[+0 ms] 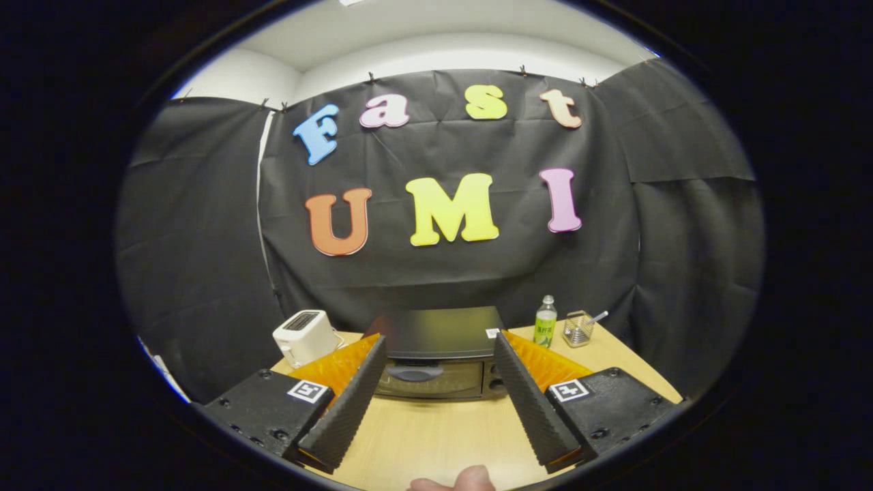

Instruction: Open the toaster oven, put the food inside, and close the toaster oven door.

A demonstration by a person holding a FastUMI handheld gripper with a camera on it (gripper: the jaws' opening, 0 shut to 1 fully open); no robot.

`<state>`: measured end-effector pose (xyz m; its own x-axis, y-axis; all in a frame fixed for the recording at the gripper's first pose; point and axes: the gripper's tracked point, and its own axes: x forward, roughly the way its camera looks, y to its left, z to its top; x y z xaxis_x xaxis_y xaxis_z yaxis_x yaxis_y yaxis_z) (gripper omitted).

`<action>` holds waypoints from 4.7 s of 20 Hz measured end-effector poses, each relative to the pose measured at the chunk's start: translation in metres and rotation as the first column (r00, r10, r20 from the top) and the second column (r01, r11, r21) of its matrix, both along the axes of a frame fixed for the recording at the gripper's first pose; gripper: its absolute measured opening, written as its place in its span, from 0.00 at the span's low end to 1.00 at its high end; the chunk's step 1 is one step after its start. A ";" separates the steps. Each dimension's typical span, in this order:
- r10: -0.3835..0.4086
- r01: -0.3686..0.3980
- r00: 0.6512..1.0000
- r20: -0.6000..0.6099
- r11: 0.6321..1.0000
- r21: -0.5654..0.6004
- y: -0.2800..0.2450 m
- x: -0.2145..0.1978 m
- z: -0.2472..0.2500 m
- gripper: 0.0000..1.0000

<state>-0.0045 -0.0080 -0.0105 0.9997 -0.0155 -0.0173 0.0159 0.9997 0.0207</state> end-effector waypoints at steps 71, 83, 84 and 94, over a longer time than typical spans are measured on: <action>0.524 -0.247 0.455 -0.720 0.851 0.463 0.129 0.025 -0.230 1.00; 0.589 -0.146 0.209 -0.780 0.808 0.571 0.223 0.039 -0.280 0.90; 0.576 -0.147 0.196 -0.794 0.817 0.557 0.224 0.038 -0.282 0.86; 0.612 -0.031 0.225 -0.759 0.783 0.622 0.211 0.031 -0.256 0.34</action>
